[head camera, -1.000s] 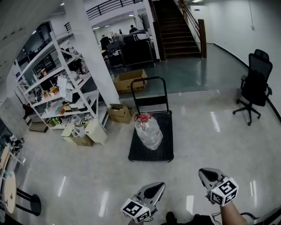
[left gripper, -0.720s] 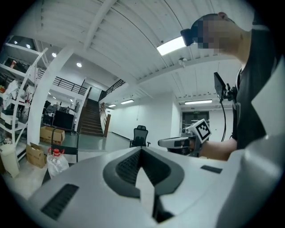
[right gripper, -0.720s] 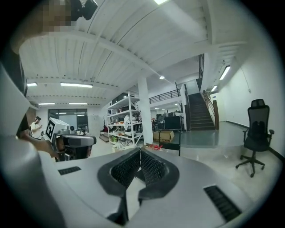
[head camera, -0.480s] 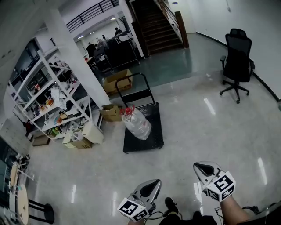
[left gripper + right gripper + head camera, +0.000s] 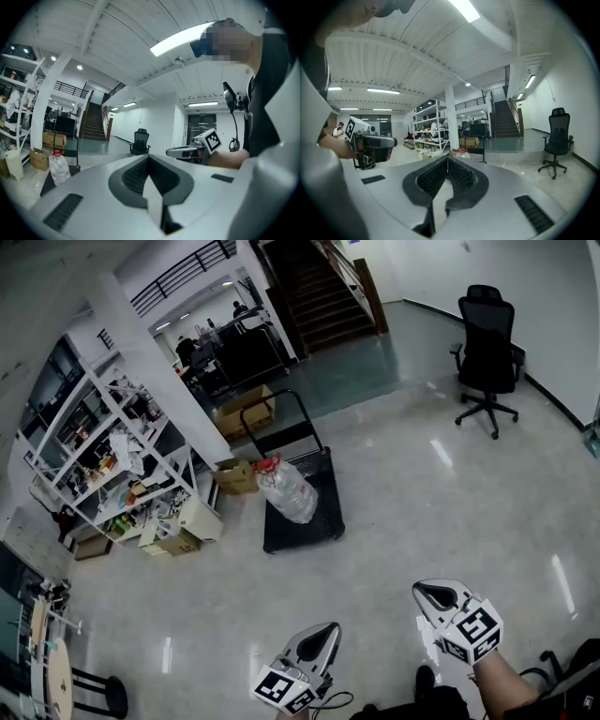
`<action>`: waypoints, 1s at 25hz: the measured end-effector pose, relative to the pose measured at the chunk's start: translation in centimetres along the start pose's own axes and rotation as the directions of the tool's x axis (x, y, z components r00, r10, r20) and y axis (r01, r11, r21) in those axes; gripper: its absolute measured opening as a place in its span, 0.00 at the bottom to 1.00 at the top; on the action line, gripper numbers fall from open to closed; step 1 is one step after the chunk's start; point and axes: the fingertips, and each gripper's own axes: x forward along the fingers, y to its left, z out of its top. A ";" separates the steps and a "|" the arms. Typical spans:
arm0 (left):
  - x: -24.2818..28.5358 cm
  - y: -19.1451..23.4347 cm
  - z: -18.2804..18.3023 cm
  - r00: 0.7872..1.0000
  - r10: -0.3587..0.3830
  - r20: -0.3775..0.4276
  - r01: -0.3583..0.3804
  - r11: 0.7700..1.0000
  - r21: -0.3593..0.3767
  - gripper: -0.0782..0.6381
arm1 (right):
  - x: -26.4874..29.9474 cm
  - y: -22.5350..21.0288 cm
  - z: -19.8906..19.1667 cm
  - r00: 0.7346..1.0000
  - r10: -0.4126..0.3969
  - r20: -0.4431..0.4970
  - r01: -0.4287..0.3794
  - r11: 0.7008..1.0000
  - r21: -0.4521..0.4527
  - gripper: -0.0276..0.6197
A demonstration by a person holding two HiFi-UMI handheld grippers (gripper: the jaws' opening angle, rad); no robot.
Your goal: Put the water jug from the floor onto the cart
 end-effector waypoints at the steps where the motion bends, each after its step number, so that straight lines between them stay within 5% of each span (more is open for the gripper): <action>1: -1.1 -0.3 -0.2 1.000 -0.005 0.001 0.005 1.000 0.000 0.11 | -0.4 1.1 -0.2 1.000 -0.003 -0.004 0.003 1.000 -0.004 0.05; 15: -21.0 -6.0 -6.4 0.991 -0.135 0.007 0.135 0.990 -0.036 0.11 | -6.4 22.6 -5.0 0.998 -0.052 -0.041 0.053 0.998 0.045 0.05; 25: -25.2 -14.0 -4.8 0.994 -0.106 0.040 0.105 0.994 0.019 0.11 | -15.1 26.6 -4.1 0.999 -0.034 0.009 0.034 0.999 0.006 0.05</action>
